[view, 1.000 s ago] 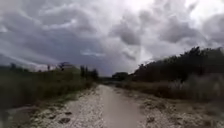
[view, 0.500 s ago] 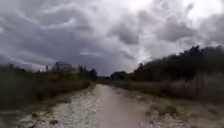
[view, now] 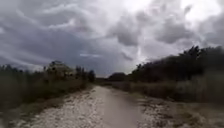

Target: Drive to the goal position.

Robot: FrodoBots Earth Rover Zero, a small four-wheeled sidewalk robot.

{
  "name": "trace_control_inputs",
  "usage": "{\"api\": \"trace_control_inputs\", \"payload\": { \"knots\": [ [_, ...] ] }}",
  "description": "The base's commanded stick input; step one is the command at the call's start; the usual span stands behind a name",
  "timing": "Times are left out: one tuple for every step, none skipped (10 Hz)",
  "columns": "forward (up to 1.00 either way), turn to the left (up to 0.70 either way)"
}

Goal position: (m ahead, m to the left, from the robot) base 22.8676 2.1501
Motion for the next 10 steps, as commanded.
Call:
{"api": "trace_control_inputs", "payload": {
  "knots": [
    [0.85,0.00],
    [0.85,0.00],
    [0.85,0.00],
    [0.85,0.00],
    [0.85,0.00],
    [0.85,0.13],
    [0.85,0.27],
    [0.85,0.25],
    [0.85,0.07],
    [0.85,0.01]
  ]
}}
